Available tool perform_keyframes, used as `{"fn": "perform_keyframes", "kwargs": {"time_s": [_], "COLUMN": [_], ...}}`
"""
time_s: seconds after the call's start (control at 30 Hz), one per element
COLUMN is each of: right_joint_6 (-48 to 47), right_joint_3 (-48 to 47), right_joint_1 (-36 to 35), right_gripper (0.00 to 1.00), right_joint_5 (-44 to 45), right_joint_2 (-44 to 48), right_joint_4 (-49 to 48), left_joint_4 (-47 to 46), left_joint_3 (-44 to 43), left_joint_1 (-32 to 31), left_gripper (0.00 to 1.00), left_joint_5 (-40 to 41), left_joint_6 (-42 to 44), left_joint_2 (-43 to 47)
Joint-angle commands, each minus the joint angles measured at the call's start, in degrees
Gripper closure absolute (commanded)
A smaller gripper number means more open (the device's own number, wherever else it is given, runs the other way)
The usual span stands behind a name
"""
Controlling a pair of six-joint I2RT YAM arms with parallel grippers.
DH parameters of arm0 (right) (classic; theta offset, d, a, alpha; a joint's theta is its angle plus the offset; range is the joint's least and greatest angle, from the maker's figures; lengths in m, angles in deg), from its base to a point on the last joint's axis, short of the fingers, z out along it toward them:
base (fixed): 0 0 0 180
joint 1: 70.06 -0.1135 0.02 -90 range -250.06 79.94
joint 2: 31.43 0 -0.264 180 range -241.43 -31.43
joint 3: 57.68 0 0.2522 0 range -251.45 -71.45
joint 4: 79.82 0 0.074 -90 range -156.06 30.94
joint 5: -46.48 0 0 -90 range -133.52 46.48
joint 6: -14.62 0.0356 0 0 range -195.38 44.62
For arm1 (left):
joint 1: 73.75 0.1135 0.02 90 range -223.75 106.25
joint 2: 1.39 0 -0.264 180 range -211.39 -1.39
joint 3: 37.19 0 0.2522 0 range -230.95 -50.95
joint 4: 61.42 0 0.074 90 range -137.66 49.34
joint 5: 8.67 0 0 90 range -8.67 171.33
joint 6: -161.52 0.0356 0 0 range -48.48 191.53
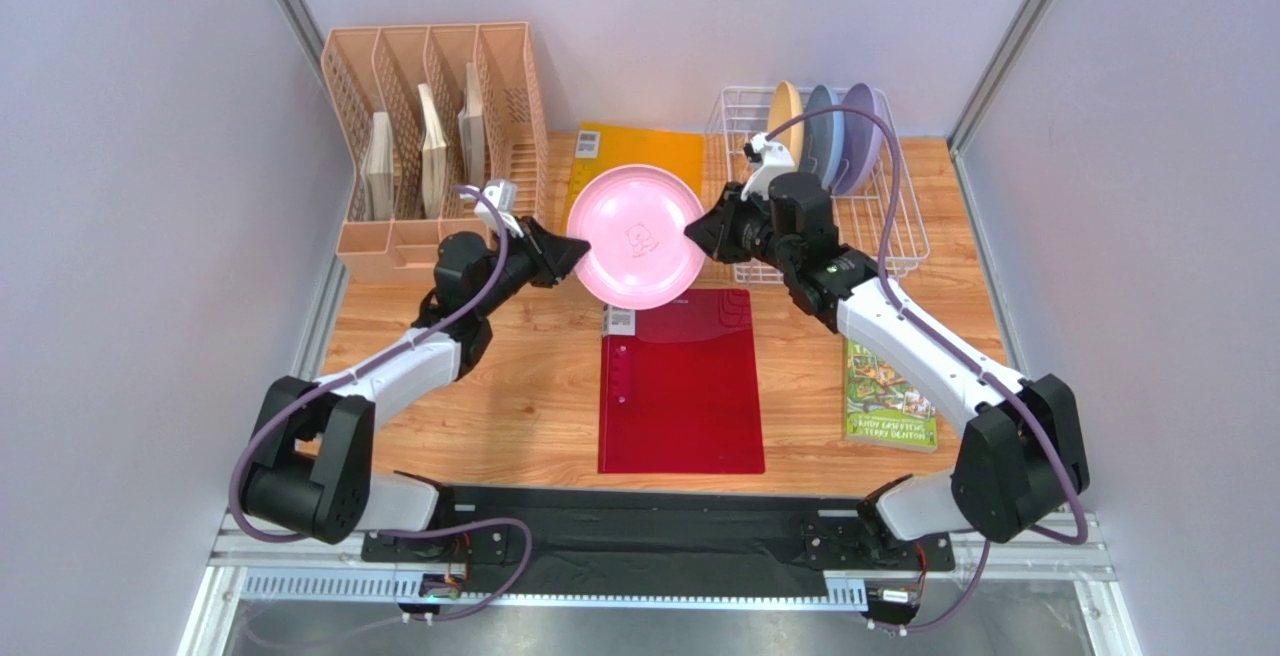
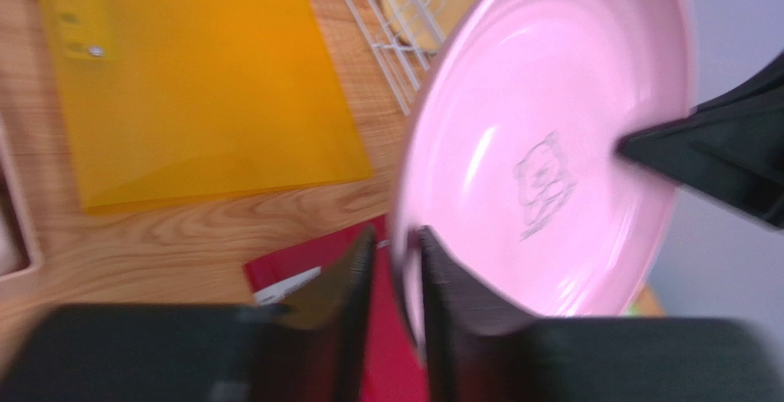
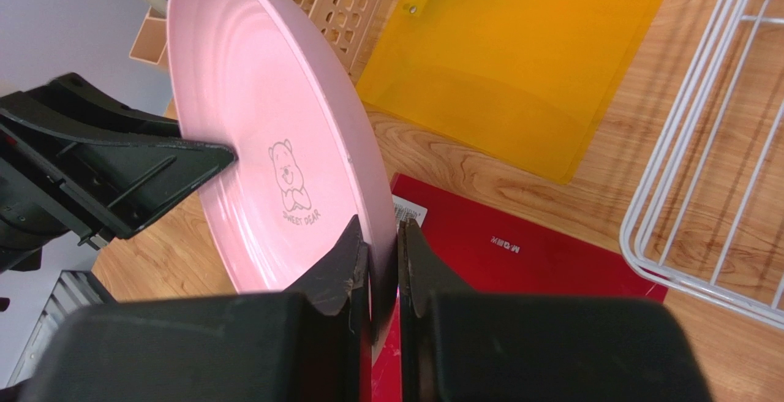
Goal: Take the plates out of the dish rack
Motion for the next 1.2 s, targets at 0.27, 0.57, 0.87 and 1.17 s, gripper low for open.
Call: {"fn": "perform_keyframes", "kwargs": {"time_s": [0.27, 0.57, 0.87, 1.17], "right_joint_6": [2.28, -8.8, -10.21, -10.56], "right_joint_3": [-6.21, -10.89, -18.97, -24.77], "right_joint_1": [0.23, 3.56, 11.65, 15.61], "right_gripper": [0.53, 0.19, 0.19, 0.19], "right_joint_5": [-6.7, 19.0, 24.2, 25.6], "right_joint_2": [-5.93, -4.52, -11.54, -17.26], "right_joint_4": [-2.47, 10.47, 14.34, 15.83], "left_joint_4": [2.54, 34.55, 49.83, 54.87], "left_joint_3": [1.24, 2.71, 9.22, 13.17], "left_joint_1": [-0.1, -0.1, -0.1, -0.1], "left_gripper": [1.0, 1.0, 1.0, 1.0], "left_joint_5": [3.78, 27.41, 44.12, 45.54], "left_joint_6": [1.67, 3.01, -9.11, -15.98], "left_joint_2": [4.71, 18.6, 25.81, 27.22]}}
